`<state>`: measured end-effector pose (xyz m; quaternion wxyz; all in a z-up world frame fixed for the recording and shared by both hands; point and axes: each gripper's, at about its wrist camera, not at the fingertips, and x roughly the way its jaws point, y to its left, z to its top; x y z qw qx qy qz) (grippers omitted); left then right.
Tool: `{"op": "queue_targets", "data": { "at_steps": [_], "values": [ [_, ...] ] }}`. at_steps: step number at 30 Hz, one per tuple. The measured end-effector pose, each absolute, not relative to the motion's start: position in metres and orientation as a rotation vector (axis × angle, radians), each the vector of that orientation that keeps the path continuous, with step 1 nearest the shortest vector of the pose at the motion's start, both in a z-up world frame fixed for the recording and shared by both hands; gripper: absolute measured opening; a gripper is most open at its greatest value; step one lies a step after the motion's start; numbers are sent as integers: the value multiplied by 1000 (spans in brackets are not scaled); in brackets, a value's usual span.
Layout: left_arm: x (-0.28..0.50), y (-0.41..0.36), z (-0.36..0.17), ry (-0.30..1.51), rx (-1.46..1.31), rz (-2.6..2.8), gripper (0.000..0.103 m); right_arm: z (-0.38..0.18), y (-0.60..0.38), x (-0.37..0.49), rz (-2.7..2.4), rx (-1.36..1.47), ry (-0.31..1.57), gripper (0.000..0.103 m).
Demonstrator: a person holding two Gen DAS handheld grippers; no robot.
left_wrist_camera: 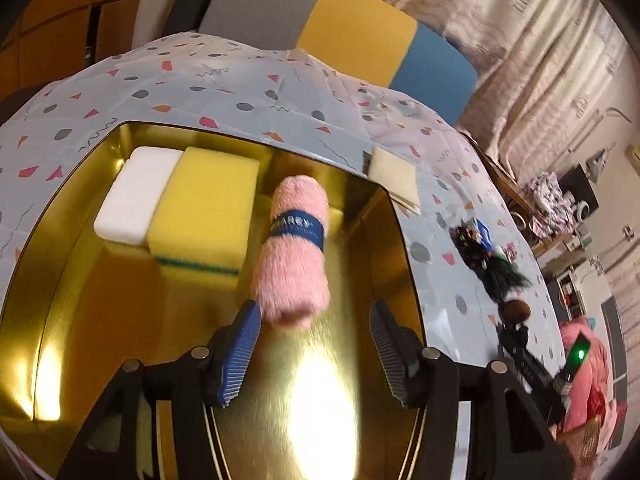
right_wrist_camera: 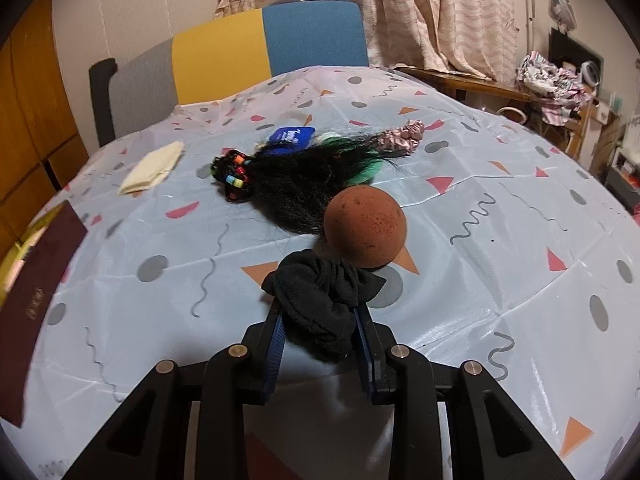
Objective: Organize rigid objects
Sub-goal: 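Carry the black scrunchie into the tray and release it with the right tool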
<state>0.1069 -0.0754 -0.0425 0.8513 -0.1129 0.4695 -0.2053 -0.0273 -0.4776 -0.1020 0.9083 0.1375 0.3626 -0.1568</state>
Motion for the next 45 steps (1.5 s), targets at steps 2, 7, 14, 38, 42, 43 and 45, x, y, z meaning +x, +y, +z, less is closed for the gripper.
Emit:
{"op": "queue_targets", "data": {
  "at_steps": [2, 7, 14, 38, 42, 43, 45],
  "values": [
    [99, -74, -42, 988, -224, -443, 57, -99, -477, -30, -302, 319, 741, 31],
    [86, -67, -46, 994, -232, -451, 57, -93, -460, -28, -249, 371, 751, 27],
    [72, -57, -47, 975, -223, -439, 57, -66, -401, -14, -92, 318, 741, 22],
    [46, -10, -42, 926, -245, -383, 57, -11, -233, 94, 202, 134, 764, 22],
    [47, -5, -42, 927, -245, -366, 57, -17, -227, 110, 179, 104, 778, 22],
    [47, -4, -42, 926, -248, -365, 57, -19, -226, 114, 167, 93, 780, 22],
    [47, -3, -43, 927, -253, -364, 57, -22, -225, 120, 148, 76, 785, 25]
  ]
}}
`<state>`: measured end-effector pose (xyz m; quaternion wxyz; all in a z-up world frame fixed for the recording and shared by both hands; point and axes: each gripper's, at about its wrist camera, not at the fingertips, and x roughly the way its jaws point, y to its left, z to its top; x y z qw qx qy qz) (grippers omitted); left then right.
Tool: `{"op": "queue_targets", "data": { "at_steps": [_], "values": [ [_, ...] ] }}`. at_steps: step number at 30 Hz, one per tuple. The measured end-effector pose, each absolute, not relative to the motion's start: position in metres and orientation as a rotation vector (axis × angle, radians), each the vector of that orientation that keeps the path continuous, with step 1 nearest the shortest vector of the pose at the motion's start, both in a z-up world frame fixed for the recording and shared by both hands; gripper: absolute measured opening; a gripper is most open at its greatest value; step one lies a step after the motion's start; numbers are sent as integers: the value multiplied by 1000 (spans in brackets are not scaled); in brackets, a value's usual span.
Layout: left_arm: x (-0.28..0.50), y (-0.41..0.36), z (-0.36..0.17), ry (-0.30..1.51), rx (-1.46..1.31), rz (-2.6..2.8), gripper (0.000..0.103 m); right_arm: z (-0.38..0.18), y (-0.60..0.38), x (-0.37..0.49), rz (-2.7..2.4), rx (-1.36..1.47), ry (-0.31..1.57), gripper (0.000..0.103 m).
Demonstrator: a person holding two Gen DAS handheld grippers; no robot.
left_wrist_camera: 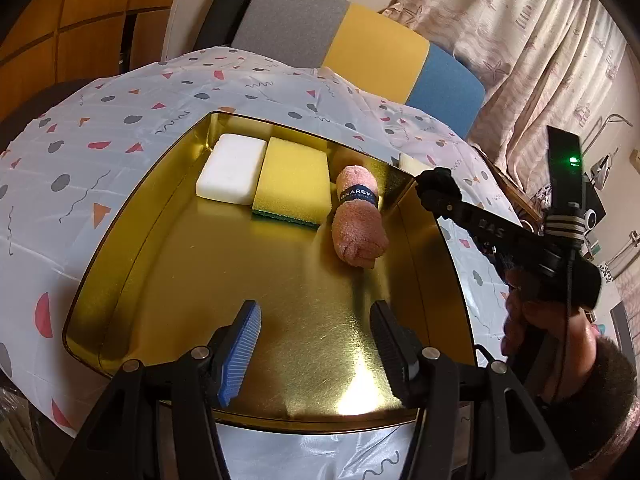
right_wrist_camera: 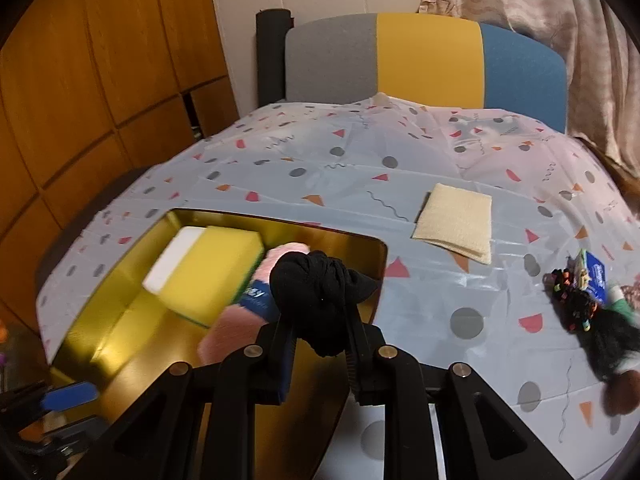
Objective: Organize rigid objects
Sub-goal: 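Carry the black scrunchie into the tray and release it with the right tool, then move the right tool to the brown ball and grasp it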
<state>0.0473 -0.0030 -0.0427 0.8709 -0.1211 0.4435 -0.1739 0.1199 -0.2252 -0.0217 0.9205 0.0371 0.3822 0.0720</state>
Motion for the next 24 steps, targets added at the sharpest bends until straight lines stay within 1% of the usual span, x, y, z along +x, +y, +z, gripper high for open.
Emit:
{"op": "queue_targets", "data": {
  "at_steps": [1, 2, 3, 4, 12, 13, 21, 24],
  "values": [
    [47, -3, -43, 929, -254, -364, 57, -22, -224, 122, 145, 71, 788, 26],
    [47, -3, -43, 930, -254, -364, 57, -23, -224, 125, 144, 61, 787, 30],
    [47, -3, -44, 932, -253, -366, 57, -23, -224, 126, 143, 54, 783, 38],
    [47, -4, -44, 934, -251, -367, 57, -23, -224, 126, 140, 47, 772, 42],
    [45, -9, -45, 938, -253, -386, 57, -15, -248, 104, 97, 155, 730, 56],
    [45, -10, -46, 939, -255, -392, 57, -15, -251, 100, 90, 164, 728, 57],
    [39, -22, -44, 940, -244, -432, 57, -19, -275, 77, 48, 218, 745, 57],
    [37, -25, -44, 941, -236, -443, 57, -22, -282, 70, 37, 227, 756, 61]
  ]
}}
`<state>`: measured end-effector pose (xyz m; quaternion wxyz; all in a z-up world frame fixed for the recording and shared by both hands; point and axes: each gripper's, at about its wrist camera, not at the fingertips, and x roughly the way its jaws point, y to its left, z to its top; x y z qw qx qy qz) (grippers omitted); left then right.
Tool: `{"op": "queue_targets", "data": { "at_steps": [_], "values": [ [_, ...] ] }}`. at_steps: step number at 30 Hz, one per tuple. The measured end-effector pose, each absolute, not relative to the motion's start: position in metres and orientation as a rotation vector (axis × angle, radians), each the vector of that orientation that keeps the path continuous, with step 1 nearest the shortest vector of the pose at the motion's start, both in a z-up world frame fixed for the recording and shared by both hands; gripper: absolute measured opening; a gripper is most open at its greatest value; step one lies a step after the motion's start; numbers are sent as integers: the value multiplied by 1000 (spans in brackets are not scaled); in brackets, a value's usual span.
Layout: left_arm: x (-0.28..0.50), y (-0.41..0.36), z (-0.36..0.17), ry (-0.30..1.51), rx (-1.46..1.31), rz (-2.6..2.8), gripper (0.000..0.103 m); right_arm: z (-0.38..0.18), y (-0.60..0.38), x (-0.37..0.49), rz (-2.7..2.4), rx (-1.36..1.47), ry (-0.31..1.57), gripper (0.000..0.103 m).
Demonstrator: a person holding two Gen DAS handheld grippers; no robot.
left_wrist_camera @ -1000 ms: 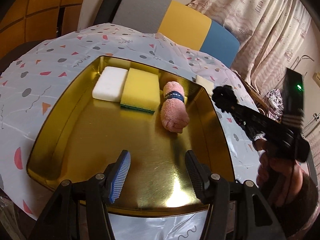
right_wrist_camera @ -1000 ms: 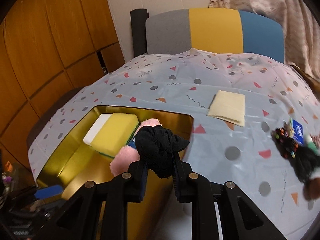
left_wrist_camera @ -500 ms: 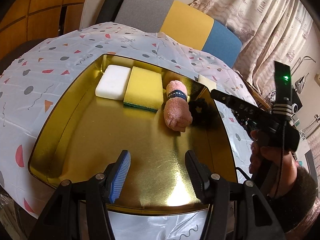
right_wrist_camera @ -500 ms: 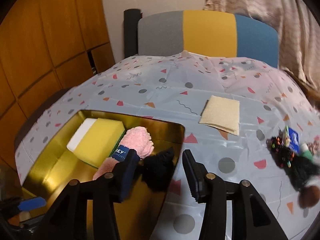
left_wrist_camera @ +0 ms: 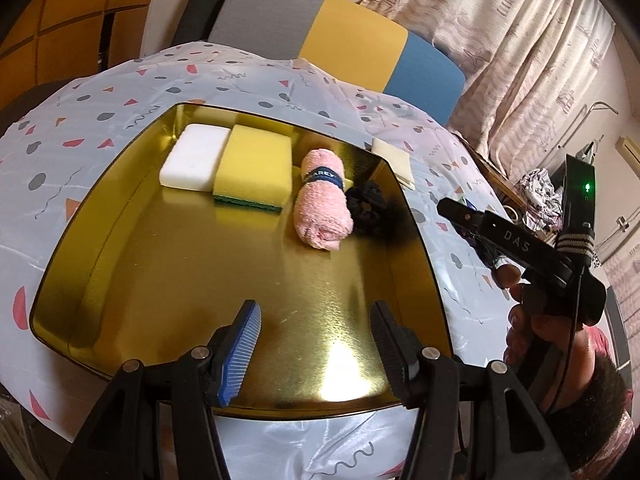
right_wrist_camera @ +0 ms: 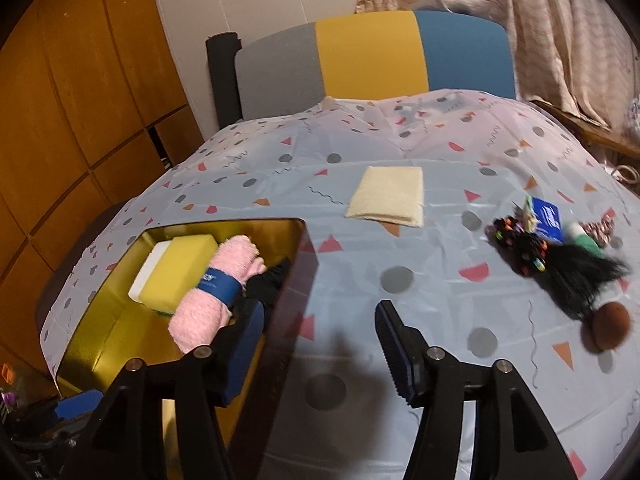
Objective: Organize rigid objects
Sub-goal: 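Move the right tool to the brown ball and grasp it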
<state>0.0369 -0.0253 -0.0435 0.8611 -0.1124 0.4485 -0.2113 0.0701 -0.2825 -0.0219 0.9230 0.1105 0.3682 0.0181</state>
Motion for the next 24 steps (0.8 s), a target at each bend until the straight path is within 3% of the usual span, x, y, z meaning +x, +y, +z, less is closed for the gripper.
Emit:
{"op": "queue_targets", "data": {
  "at_steps": [20, 24],
  "values": [
    [17, -71, -34, 926, -167, -522, 57, -71, -375, -14, -141, 304, 841, 62],
    [12, -91, -24, 897, -145, -561, 57, -72, -405, -29, -209, 324, 818, 67]
  ]
}}
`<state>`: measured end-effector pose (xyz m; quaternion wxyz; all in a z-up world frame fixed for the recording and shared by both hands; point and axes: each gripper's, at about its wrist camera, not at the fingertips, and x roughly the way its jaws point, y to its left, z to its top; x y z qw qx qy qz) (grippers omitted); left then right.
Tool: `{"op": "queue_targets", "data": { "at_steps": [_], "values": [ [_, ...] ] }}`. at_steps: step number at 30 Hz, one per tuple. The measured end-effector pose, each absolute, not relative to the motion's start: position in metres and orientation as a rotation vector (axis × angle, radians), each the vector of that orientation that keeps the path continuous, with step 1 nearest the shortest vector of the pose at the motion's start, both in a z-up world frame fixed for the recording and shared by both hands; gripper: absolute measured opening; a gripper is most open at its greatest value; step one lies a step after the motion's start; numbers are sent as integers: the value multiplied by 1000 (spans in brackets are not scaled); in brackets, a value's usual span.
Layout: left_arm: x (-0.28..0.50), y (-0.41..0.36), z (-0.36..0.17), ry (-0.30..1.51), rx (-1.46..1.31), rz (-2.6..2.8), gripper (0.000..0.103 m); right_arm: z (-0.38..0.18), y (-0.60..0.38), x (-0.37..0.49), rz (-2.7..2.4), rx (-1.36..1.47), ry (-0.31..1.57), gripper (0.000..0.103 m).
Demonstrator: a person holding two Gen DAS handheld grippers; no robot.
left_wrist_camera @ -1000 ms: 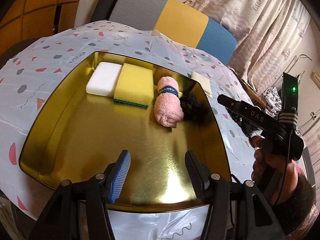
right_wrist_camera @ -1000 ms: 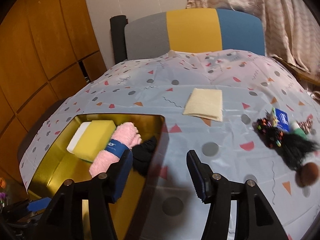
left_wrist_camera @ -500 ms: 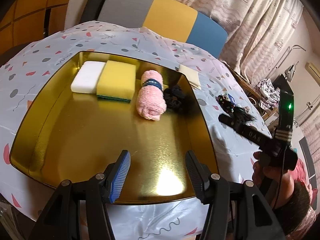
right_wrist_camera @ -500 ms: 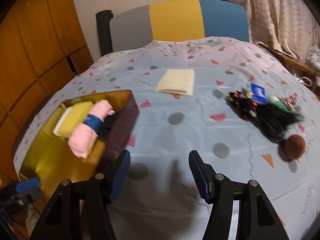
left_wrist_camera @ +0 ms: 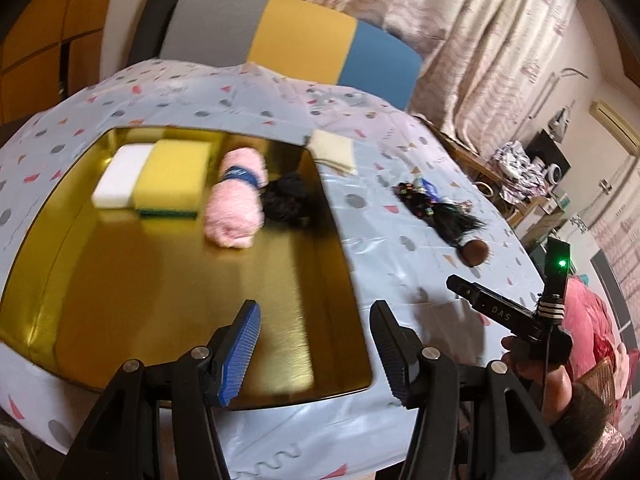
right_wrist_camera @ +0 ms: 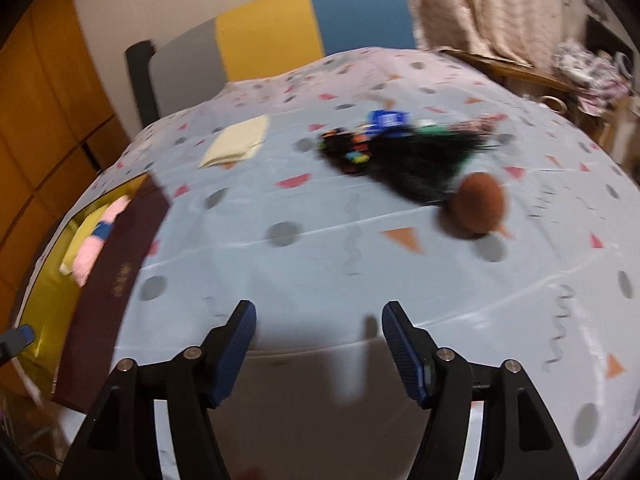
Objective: Organize rigid objects
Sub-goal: 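Move the right tool to the brown ball and grasp it, then grasp the black beaded hair ties with the left tool while the right tool holds the brown ball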
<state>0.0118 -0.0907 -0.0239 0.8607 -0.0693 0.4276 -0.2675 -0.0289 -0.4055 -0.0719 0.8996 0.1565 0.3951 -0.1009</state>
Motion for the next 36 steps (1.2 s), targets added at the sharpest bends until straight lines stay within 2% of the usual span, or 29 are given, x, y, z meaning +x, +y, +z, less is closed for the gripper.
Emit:
{"op": "queue_targets", "data": {
  "at_steps": [3, 7, 18, 20, 21, 22, 24, 36],
  "values": [
    [10, -108, -18, 892, -114, -588, 57, -69, -433, -38, -307, 340, 793, 68],
    [9, -130, -16, 904, -77, -614, 58, -64, -469, -42, -396, 357, 747, 74],
    [6, -157, -13, 912, -25, -620, 58, -72, -519, -3, -414, 303, 734, 74],
    [6, -160, -14, 918, -16, -619, 58, -77, -522, 4, -401, 290, 743, 71],
    [6, -161, -15, 920, -12, -620, 58, -80, -523, 6, -395, 289, 750, 68],
    [5, -163, -15, 923, -6, -620, 58, -82, -524, 9, -386, 295, 760, 60],
    [6, -168, -17, 929, 5, -625, 58, -86, -527, 13, -371, 320, 770, 53],
    [39, -227, -14, 966, -18, -704, 58, -84, -526, -2, -380, 338, 660, 43]
  ]
}}
